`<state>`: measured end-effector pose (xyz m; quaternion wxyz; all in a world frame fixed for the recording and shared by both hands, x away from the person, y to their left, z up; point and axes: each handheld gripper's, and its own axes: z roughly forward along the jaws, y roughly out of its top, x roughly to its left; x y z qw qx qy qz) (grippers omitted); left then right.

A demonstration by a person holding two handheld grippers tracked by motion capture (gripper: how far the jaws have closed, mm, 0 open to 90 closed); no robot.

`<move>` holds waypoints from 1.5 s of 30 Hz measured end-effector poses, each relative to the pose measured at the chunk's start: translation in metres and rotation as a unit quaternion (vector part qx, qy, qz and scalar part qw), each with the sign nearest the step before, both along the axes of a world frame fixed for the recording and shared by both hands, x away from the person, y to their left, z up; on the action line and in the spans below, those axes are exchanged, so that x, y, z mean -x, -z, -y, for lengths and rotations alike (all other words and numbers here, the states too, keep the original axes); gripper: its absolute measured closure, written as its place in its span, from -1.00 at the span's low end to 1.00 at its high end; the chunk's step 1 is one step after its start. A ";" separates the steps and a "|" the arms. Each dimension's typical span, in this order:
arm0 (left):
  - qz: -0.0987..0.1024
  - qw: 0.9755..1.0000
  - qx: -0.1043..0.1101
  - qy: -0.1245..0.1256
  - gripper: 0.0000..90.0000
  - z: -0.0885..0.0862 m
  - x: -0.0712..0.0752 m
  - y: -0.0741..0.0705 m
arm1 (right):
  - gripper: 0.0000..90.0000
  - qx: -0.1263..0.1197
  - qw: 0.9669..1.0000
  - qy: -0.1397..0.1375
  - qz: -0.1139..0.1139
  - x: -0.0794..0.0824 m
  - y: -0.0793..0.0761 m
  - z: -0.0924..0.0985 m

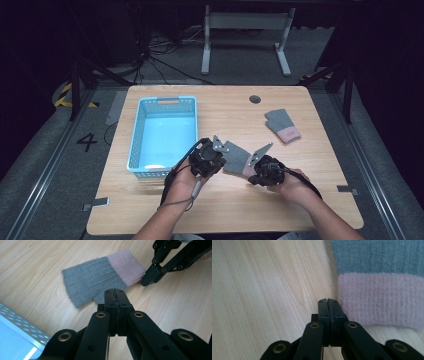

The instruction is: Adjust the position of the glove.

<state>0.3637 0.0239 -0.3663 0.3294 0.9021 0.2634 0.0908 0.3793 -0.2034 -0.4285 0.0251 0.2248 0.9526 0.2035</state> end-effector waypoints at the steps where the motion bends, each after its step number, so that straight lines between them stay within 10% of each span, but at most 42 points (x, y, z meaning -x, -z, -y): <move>1: 0.000 1.000 0.000 -0.001 0.99 0.000 0.000 0.000 | 0.99 0.000 1.000 0.002 0.001 -0.001 0.000 0.001; 45: -0.008 1.000 -0.001 0.002 0.99 0.000 -0.002 0.001 | 1.00 0.000 0.997 0.069 0.032 -0.022 0.000 0.029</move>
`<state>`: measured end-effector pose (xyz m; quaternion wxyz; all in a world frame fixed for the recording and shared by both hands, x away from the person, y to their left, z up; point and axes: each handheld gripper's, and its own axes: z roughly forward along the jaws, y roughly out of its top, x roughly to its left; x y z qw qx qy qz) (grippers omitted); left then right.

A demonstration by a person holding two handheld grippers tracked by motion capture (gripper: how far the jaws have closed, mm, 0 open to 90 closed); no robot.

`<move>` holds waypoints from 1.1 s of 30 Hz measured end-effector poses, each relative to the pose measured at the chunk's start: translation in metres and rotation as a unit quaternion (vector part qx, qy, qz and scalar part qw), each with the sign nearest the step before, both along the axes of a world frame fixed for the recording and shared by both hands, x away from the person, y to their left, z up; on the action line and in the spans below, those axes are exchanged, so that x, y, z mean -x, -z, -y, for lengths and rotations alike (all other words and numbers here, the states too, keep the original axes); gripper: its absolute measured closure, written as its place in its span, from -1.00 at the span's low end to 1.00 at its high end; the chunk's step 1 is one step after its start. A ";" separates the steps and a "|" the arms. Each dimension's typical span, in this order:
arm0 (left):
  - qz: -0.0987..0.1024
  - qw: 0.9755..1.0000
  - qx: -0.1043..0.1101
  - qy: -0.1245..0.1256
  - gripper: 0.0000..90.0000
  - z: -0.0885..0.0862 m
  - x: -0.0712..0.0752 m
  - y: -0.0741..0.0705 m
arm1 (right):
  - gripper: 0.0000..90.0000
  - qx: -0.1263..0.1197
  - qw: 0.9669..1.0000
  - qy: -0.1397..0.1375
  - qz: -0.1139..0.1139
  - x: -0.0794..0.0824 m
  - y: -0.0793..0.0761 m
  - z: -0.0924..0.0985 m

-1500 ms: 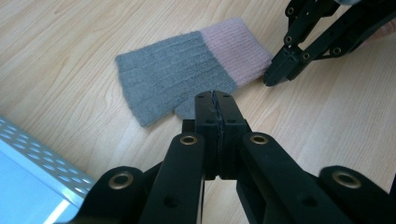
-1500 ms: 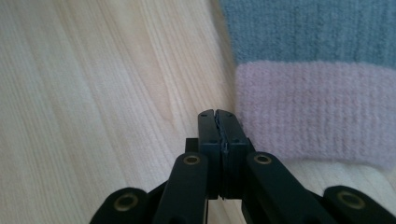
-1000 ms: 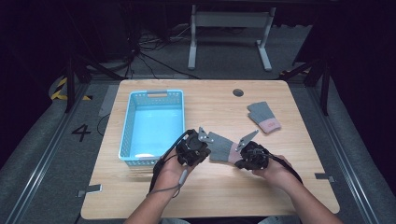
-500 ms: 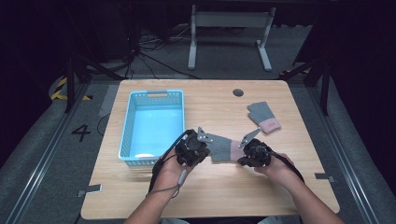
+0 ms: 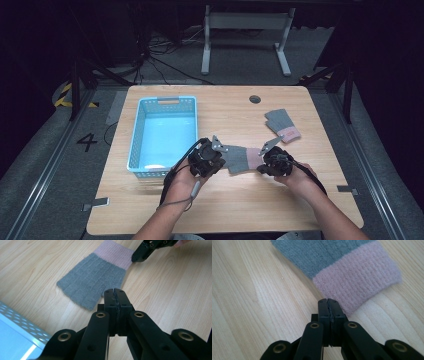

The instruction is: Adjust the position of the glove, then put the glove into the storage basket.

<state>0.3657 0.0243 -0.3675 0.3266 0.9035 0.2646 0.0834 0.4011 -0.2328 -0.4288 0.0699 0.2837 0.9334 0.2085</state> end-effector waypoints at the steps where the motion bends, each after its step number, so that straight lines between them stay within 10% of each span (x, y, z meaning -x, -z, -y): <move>1: 0.001 1.000 0.001 0.002 0.99 0.002 -0.001 0.000 | 1.00 -0.002 1.000 0.002 0.004 0.000 0.000 0.002; 19: 0.004 1.000 0.017 -0.010 0.76 -0.001 -0.005 -0.004 | 0.97 -0.084 0.994 0.050 0.052 0.007 -0.050 0.047; 33: -0.001 1.000 0.030 -0.003 0.58 -0.005 -0.003 -0.006 | 0.84 -0.103 0.989 0.091 0.063 -0.006 -0.064 0.067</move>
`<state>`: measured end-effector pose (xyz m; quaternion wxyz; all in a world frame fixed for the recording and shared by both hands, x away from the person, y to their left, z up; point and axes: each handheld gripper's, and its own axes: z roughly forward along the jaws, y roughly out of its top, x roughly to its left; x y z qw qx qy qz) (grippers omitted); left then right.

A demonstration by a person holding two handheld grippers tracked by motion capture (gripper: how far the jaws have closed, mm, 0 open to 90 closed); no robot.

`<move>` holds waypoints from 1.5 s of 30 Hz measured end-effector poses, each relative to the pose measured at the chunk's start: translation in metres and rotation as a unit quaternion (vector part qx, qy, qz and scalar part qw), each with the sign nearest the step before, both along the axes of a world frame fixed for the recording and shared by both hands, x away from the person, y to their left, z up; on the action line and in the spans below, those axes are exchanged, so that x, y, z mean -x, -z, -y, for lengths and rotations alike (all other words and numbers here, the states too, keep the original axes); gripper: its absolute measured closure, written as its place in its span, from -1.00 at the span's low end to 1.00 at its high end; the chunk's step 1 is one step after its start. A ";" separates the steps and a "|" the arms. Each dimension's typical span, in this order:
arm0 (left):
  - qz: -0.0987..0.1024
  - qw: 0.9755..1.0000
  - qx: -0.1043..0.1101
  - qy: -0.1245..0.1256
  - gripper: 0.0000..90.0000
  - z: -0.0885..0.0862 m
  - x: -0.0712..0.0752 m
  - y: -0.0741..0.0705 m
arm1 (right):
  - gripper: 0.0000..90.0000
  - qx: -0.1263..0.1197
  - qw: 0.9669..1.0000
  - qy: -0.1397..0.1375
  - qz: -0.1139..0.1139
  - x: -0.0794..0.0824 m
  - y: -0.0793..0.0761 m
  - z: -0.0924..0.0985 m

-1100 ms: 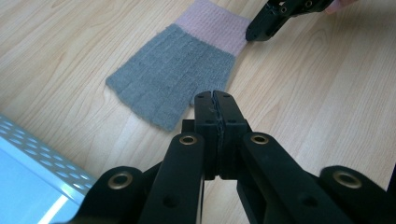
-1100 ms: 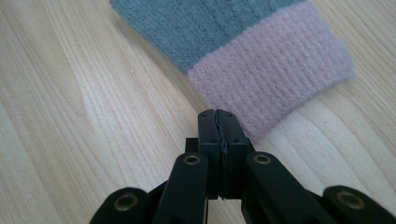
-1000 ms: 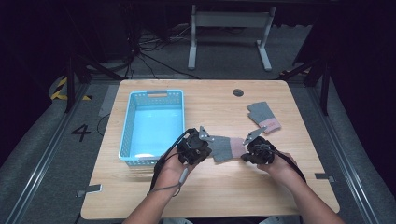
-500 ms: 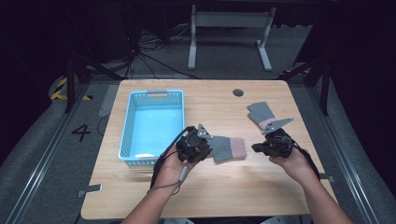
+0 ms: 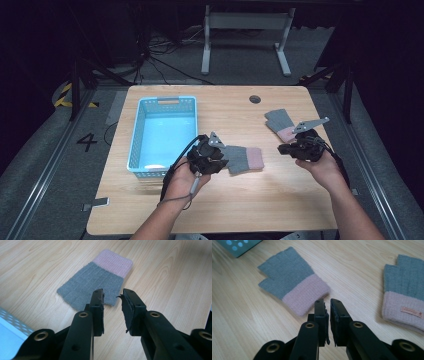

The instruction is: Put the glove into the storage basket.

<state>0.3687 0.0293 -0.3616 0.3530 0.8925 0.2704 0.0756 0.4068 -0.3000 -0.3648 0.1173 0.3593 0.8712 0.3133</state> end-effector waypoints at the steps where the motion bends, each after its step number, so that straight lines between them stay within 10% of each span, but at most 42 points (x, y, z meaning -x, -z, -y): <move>1: -0.002 1.000 0.000 0.000 0.57 0.000 0.000 0.000 | 0.81 0.002 1.000 0.003 0.001 -0.002 -0.001 0.001; 24: -0.019 0.999 -0.017 -0.023 0.32 -0.010 0.001 0.000 | 0.23 0.052 0.996 0.071 -0.032 -0.079 -0.014 0.014; 45: -0.039 0.998 -0.032 -0.032 0.20 -0.018 0.004 0.006 | 0.19 0.076 0.986 0.137 -0.060 -0.148 0.027 0.029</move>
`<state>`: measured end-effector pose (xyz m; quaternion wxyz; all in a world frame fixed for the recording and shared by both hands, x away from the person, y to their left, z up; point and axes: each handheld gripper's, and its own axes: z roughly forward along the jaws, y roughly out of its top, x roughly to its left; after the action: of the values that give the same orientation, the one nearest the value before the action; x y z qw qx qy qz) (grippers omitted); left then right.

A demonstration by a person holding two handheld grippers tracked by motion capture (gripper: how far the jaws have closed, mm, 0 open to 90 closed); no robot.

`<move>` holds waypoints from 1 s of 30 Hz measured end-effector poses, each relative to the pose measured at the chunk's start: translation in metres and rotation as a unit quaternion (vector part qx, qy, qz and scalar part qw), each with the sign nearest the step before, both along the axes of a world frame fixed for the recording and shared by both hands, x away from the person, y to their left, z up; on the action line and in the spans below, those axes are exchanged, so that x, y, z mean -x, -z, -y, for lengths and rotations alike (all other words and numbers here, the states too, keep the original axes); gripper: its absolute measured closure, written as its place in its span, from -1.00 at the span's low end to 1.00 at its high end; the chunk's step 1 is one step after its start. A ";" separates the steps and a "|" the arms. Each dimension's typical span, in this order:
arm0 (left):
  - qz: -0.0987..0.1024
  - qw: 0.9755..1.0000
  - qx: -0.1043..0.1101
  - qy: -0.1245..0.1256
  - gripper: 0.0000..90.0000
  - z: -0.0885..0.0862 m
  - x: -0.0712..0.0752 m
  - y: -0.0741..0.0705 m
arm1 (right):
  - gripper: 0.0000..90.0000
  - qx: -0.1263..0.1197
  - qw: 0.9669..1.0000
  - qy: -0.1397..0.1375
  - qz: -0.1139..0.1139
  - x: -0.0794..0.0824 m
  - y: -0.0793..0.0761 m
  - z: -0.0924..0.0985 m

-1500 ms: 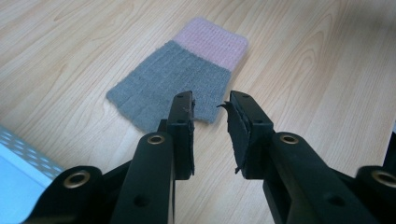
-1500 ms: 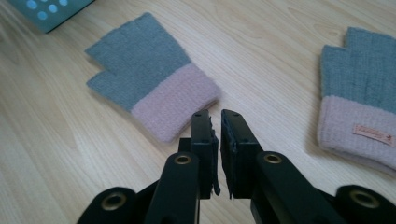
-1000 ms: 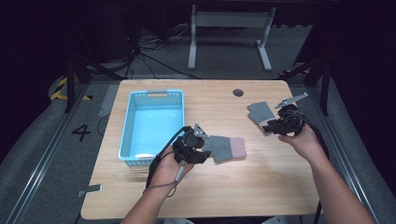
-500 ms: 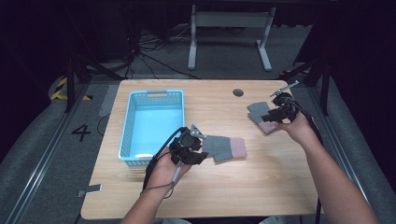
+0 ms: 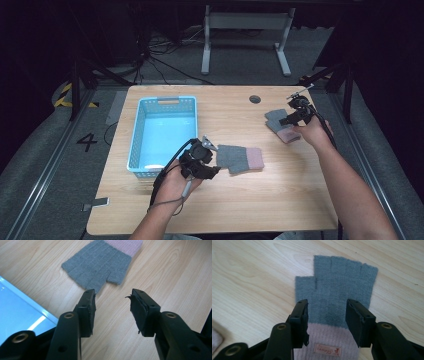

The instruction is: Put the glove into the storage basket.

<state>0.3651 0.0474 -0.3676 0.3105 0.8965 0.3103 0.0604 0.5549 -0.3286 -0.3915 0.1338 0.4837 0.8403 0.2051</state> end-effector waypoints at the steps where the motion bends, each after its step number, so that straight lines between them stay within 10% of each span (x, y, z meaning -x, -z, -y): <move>1: -0.002 1.000 0.002 0.001 0.20 0.000 0.000 0.000 | 0.19 -0.001 1.000 0.005 -0.002 -0.002 0.003 0.001; 17: 0.001 1.000 -0.003 0.000 0.18 0.001 -0.001 0.000 | 0.13 0.017 0.999 0.029 -0.032 -0.015 0.031 0.002; 30: 0.002 1.000 -0.004 0.005 0.17 0.002 -0.001 0.000 | 0.72 0.016 0.998 0.050 -0.032 -0.015 0.032 0.001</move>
<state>0.3663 0.0452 -0.3675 0.3074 0.8993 0.3049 0.0618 0.5703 -0.3291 -0.4237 0.1245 0.5292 0.8221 0.1694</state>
